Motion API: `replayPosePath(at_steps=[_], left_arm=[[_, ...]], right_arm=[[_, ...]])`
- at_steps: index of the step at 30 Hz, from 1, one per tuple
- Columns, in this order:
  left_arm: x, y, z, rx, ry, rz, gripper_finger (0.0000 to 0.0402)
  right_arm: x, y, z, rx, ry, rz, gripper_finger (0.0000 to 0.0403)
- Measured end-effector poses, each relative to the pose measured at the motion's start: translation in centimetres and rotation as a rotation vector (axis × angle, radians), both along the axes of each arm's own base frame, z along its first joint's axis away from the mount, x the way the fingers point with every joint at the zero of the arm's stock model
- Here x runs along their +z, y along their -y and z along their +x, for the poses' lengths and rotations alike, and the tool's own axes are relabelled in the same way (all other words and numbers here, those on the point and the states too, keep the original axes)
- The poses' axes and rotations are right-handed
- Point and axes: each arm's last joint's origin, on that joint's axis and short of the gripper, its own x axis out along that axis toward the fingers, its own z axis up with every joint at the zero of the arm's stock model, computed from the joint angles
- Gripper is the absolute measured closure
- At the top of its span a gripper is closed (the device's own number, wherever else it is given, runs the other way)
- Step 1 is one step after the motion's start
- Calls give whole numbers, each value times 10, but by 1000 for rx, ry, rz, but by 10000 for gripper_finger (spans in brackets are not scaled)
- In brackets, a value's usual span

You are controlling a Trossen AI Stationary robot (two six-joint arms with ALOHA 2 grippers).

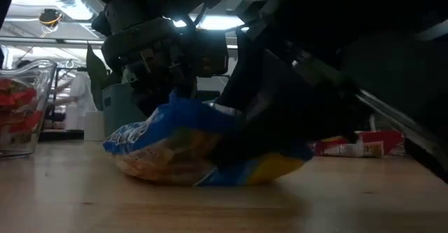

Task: Sort Maruchan noodles
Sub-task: Put the blue noodle pack into the blue bin

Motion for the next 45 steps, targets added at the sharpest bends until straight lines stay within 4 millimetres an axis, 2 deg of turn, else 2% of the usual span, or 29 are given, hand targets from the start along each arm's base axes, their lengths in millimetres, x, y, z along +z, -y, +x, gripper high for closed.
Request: replayPosePath(at_steps=[4, 6, 11, 15, 18, 21, 24, 27, 31, 34, 39, 45], left_arm=[[13, -5, -3, -1, 5, -19, 402], [26, -10, -9, 1, -2, -27, 401], [74, -32, -22, 63, 53, -22, 401], [107, -46, -42, 95, 68, -29, 401], [139, -53, -64, 123, 114, -73, 401], [175, -54, -91, 142, 223, -126, 401], [211, -56, -122, 159, 378, -170, 401], [241, -58, -156, 175, 545, -188, 401], [269, -64, -199, 223, 748, -174, 401], [280, -68, -224, 258, 860, -156, 401], [288, -73, -247, 281, 944, -142, 401], [288, -73, -250, 241, 952, -101, 401]], right_arm=[[3, -4, 0, 8, 1, -3, 357], [5, -6, -1, 14, -2, -5, 388], [12, -8, 0, -2, -14, -4, 385], [25, -10, 4, -10, -8, -20, 397], [42, -8, 12, -33, 21, -66, 395], [68, 5, 24, -37, 45, -69, 398], [97, 29, 37, -54, 83, -53, 398], [124, 64, 47, -94, 114, -24, 399], [158, 121, 58, -168, 175, 90, 400], [175, 168, 71, -243, 278, 221, 400], [193, 236, 90, -335, 507, 378, 401], [189, 301, 101, -410, 694, 582, 402]])
